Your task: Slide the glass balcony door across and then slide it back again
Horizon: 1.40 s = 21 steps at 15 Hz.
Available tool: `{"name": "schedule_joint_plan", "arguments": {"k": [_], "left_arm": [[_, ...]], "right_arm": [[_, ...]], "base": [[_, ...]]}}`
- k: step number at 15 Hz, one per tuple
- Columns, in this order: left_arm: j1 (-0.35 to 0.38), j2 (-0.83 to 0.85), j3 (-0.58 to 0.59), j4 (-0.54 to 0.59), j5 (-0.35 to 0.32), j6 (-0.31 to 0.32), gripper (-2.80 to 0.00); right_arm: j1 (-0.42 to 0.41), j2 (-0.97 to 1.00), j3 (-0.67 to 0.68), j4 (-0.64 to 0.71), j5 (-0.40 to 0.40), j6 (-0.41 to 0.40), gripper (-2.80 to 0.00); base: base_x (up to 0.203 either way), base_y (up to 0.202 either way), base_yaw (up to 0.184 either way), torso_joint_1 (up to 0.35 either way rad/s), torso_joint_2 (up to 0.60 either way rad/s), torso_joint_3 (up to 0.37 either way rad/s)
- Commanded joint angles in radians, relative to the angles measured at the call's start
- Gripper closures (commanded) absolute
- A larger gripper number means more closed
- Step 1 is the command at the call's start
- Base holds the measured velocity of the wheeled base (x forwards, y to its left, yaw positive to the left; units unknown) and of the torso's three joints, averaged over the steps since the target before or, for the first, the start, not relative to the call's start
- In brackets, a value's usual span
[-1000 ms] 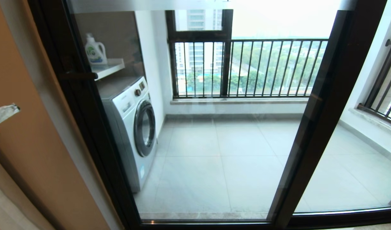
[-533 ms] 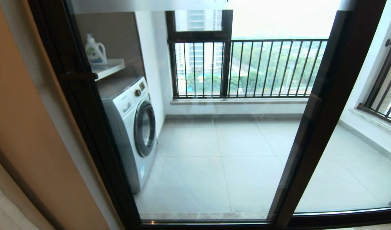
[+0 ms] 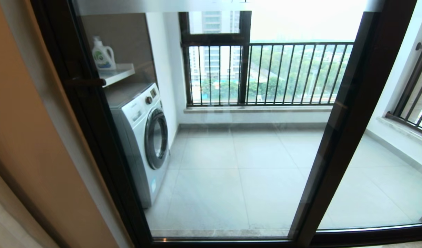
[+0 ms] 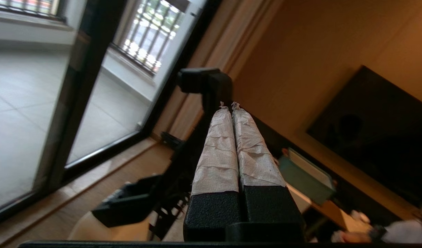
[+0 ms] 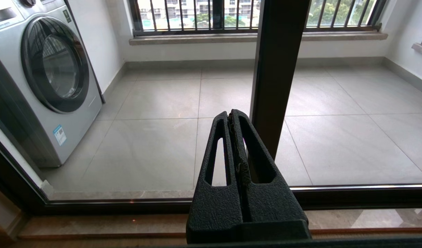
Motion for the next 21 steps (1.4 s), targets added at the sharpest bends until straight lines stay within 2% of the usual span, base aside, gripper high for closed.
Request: {"name": "schedule_joint_plan", "arguments": {"k": [1,2,4,5,6,9,10,13,14,15,16,17,18,19,21], "left_arm": [[-0.128,-0.057,-0.001,0.016,0.009,-0.022,0.0],[-0.109,-0.081,0.012,0.025,0.018,-0.023,0.0],[-0.004,-0.156,0.045,0.049,0.029,-0.014,0.0],[0.016,-0.2,0.099,0.057,0.032,0.024,0.0],[0.023,-0.245,0.153,0.073,0.033,0.082,0.0],[0.03,-0.327,0.244,0.257,0.045,0.303,0.0],[0.03,-0.353,0.303,0.295,0.078,0.382,0.0],[0.019,-0.398,0.456,0.365,0.239,0.546,0.0],[0.015,-0.409,0.514,0.37,0.309,0.644,0.0],[0.013,-0.42,0.577,0.372,0.387,0.779,0.0],[0.01,-0.431,0.652,0.37,0.523,0.923,0.0],[0.006,-0.451,0.717,0.363,0.652,1.022,0.0],[0.001,-0.48,0.773,0.34,0.719,1.071,0.0],[-0.003,-0.504,0.83,0.291,0.759,1.094,0.0],[-0.005,-0.53,0.974,0.152,0.859,1.141,0.0]], "right_arm": [[0.0,0.0,0.011,-0.001,0.0,0.0,0.0],[0.0,0.0,0.011,-0.001,0.0,0.0,0.0],[0.0,0.0,0.011,-0.001,0.0,0.0,0.0],[0.001,0.0,0.011,-0.001,0.0,0.0,0.0],[0.0,0.0,0.011,-0.001,0.0,0.0,0.0],[0.0,0.0,0.011,-0.001,0.0,0.0,0.0],[0.0,0.0,0.011,-0.001,0.0,0.0,0.0],[0.0,0.0,0.011,-0.001,0.0,0.0,0.0],[0.0,0.0,0.011,-0.001,0.0,0.0,0.0],[0.0,0.0,0.012,-0.001,0.0,0.0,0.0],[0.0,0.0,0.011,-0.001,0.0,0.0,0.0],[0.0,0.0,0.011,-0.001,0.0,0.0,0.0],[0.0,0.0,0.011,-0.001,0.0,0.0,0.0],[0.0,0.0,0.012,-0.001,0.0,0.0,0.0],[0.0,0.0,0.011,-0.001,0.0,0.0,0.0]], "base": [[0.0,0.0,0.0,0.0,0.0,0.0],[0.0,0.0,0.0,0.0,0.0,0.0],[0.0,0.0,0.0,0.0,0.0,0.0],[0.0,0.0,0.0,0.0,0.0,0.0],[0.0,0.0,0.0,0.0,0.0,0.0],[0.0,0.0,0.0,0.0,0.0,0.0],[0.0,0.0,0.0,0.0,0.0,0.0],[0.0,0.0,0.0,0.0,0.0,0.0],[0.0,0.0,0.0,0.0,0.0,0.0],[0.0,0.0,0.0,0.0,0.0,0.0],[0.0,0.0,0.0,0.0,0.0,0.0],[0.0,0.0,0.0,0.0,0.0,0.0],[0.0,0.0,0.0,0.0,0.0,0.0],[0.0,0.0,0.0,0.0,0.0,0.0],[0.0,0.0,0.0,0.0,0.0,0.0]]}}
